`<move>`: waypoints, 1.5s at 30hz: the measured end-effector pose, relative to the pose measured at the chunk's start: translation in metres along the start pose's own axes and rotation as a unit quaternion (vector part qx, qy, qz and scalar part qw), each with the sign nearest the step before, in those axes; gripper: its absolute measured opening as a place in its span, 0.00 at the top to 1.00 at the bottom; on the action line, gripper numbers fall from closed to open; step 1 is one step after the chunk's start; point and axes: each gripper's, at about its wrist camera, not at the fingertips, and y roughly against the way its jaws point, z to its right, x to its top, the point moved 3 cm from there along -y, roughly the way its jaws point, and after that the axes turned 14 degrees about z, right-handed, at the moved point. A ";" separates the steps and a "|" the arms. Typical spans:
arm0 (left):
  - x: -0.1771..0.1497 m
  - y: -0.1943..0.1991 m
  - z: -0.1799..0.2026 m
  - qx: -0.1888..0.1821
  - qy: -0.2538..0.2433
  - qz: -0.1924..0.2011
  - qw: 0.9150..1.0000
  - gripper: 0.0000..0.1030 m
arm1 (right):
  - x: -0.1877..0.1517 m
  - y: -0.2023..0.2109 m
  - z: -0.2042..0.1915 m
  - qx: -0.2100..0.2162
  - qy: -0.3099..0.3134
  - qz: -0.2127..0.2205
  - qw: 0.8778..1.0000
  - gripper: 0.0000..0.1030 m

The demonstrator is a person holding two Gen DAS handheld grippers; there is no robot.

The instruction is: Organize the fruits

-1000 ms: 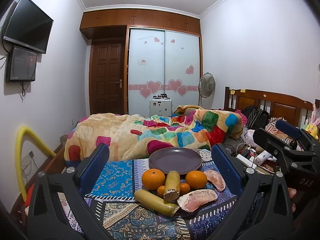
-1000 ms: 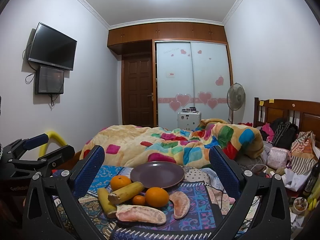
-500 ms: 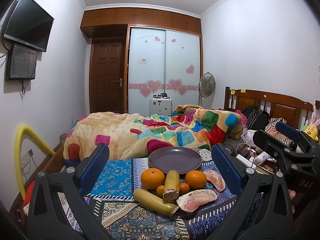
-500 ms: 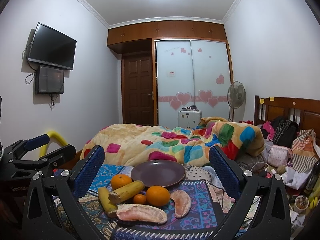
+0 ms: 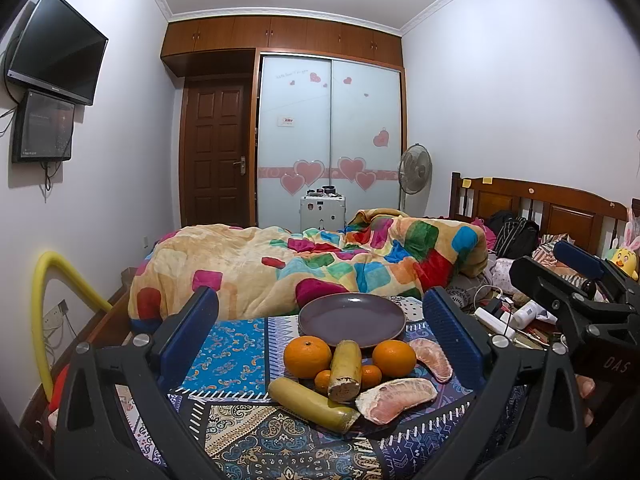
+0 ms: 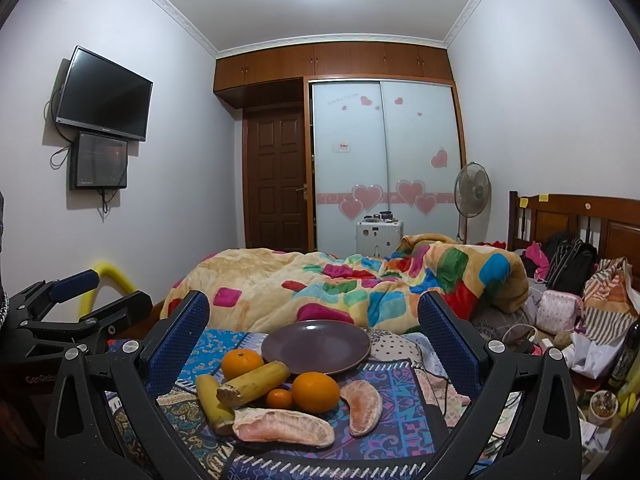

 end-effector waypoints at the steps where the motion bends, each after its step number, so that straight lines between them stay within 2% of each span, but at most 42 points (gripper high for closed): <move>1: 0.000 0.000 0.000 0.000 0.000 0.000 1.000 0.00 | 0.000 0.000 0.000 0.000 0.000 0.000 1.000 0.00; 34: 0.000 -0.007 -0.003 0.000 0.007 -0.005 1.000 0.00 | -0.005 -0.004 0.002 -0.006 -0.003 -0.010 1.000 0.00; 40: -0.009 -0.026 -0.007 -0.003 0.006 -0.032 0.999 0.00 | -0.015 -0.014 0.010 -0.016 0.006 -0.032 0.999 0.00; 45: -0.030 -0.052 -0.014 -0.011 0.005 -0.084 0.996 0.00 | -0.035 -0.030 0.020 -0.032 0.037 -0.068 0.996 0.00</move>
